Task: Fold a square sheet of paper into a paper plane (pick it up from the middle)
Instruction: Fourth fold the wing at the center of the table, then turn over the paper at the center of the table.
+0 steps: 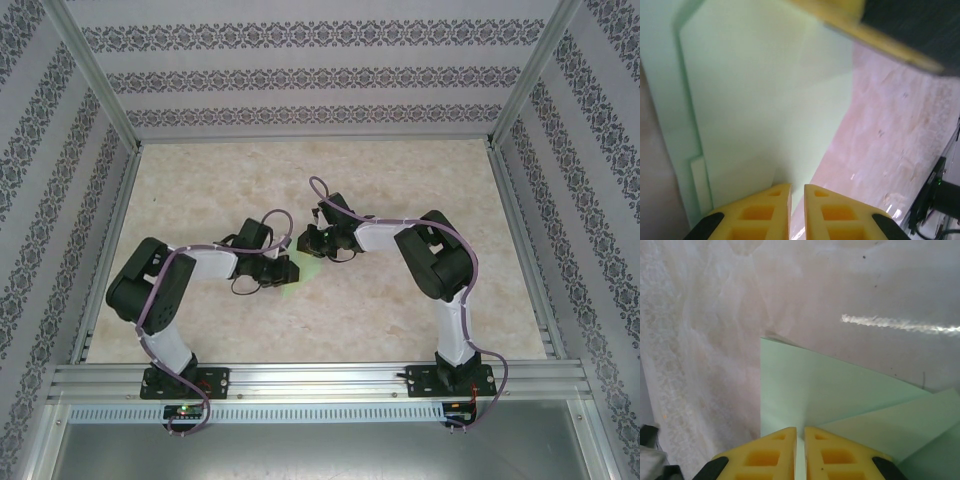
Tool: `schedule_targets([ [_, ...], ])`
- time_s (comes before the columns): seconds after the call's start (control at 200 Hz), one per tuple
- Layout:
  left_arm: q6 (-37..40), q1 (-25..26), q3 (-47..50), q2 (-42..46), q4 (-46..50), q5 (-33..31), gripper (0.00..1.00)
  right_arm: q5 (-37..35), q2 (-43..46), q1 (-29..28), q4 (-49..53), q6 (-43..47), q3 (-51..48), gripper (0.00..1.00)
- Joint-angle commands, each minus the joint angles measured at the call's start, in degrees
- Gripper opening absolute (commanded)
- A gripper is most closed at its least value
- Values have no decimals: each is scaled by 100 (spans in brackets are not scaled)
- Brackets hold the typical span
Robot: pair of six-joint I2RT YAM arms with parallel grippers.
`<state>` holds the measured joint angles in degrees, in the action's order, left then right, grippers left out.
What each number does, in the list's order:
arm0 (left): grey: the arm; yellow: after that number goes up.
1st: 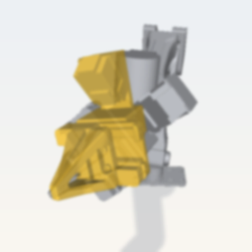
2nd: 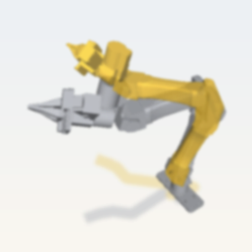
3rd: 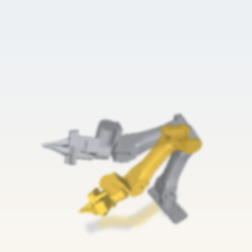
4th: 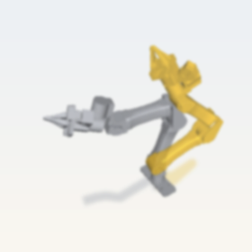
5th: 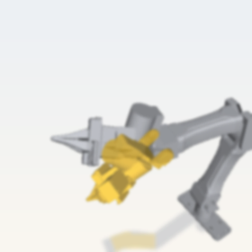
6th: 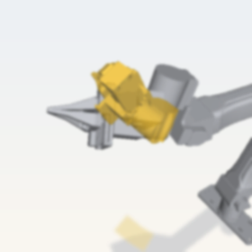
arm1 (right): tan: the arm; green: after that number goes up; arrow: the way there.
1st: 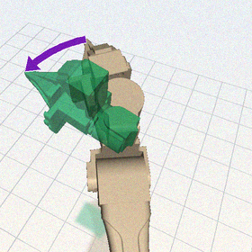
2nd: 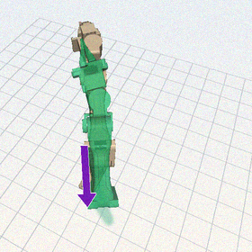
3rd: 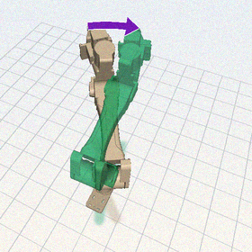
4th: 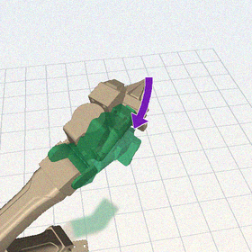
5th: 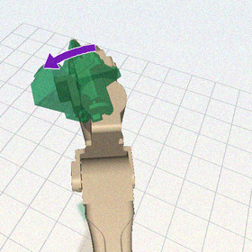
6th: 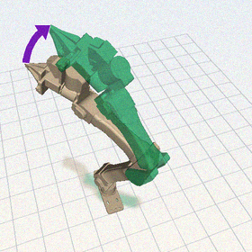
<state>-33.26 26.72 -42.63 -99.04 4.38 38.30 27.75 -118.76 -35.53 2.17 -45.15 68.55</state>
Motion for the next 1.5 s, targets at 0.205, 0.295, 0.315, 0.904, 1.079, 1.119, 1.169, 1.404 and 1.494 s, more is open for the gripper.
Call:
schedule_targets([
  [0.205,620,47,513,579,1296,-303,16,-307,-226,-37,280,6,-132,13],
  [0.295,471,49,703,598,1373,-263,14,-312,-251,-32,341,23,-77,13],
  [0.315,419,53,765,632,1391,-294,14,-314,-248,-33,358,23,-71,13],
  [0.904,-15,28,456,2558,1688,-1339,20,-194,543,-77,572,211,208,26],
  [1.079,234,26,-196,1945,1617,-1256,21,-565,1258,66,797,287,-140,34],
  [1.119,281,31,-307,1781,1581,-1153,20,-658,1401,118,857,279,-298,34],
  [1.169,270,27,-363,1597,1470,-1040,23,-755,1525,154,898,246,-477,34],
  [1.404,466,26,-722,818,1438,-1108,29,-828,1811,137,734,10,-1167,37],
  [1.494,617,31,-835,669,1678,-1419,30,-827,1843,70,640,-72,-1297,37],
])
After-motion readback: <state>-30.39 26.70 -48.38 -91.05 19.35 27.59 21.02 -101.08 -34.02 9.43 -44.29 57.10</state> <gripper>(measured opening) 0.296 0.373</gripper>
